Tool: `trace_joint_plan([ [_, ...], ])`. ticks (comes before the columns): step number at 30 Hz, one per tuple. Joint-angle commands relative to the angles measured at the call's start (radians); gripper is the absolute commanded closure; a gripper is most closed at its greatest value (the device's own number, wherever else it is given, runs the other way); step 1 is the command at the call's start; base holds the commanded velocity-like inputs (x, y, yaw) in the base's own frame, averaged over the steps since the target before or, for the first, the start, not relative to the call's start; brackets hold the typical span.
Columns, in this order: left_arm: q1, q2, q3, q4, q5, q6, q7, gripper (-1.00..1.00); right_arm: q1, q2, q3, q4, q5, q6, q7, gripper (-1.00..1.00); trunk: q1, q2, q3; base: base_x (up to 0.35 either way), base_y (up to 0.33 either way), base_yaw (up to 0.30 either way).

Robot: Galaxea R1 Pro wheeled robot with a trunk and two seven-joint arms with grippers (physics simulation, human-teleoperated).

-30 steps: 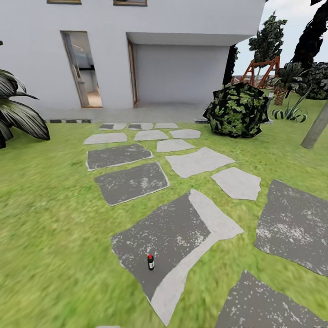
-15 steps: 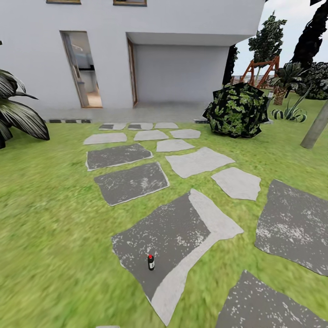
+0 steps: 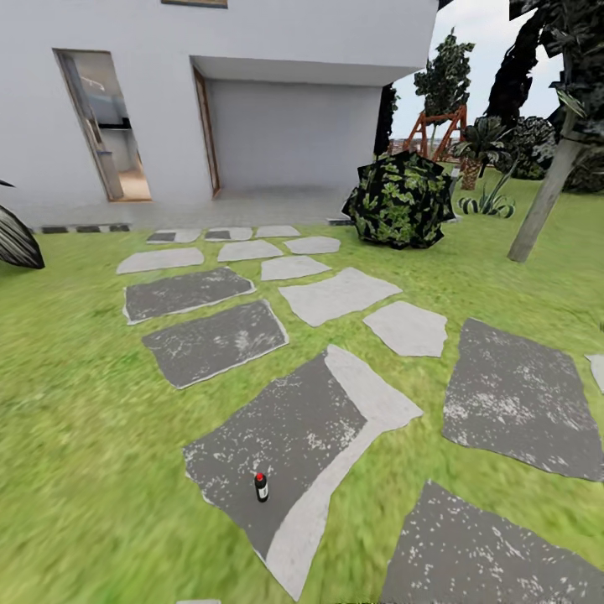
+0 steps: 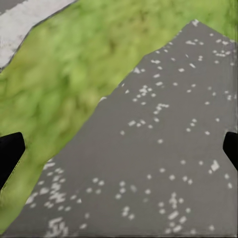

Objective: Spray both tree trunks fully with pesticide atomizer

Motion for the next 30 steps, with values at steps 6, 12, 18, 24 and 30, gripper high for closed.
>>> trace_joint_plan([
  [6,0.000,0.000,0.000,0.000,0.000,0.000,0.000,-1.00,0.000,0.000,0.000,0.000,0.000,0.000,0.000,-1.00,0.000,0.000,0.000,0.000,0.297,-0.267],
  [12,0.000,0.000,0.000,0.000,0.000,0.000,0.000,-1.00,0.000,0.000,0.000,0.000,0.000,0.000,0.000,-1.00,0.000,0.000,0.000,0.000,0.307,-0.267],
  [18,0.000,0.000,0.000,0.000,0.000,0.000,-0.001,-1.00,0.000,0.000,0.000,0.000,0.000,0.000,0.000,-1.00,0.000,0.000,0.000,0.000,0.308,-0.267],
  [24,0.000,0.000,0.000,0.000,0.000,0.000,0.000,-1.00,0.000,0.000,0.000,0.000,0.000,0.000,0.000,-1.00,0.000,0.000,0.000,0.000,0.308,-0.267],
  [30,0.000,0.000,0.000,0.000,0.000,0.000,-0.001,-1.00,0.000,0.000,0.000,0.000,0.000,0.000,0.000,-1.00,0.000,0.000,0.000,0.000,0.252,-0.267],
])
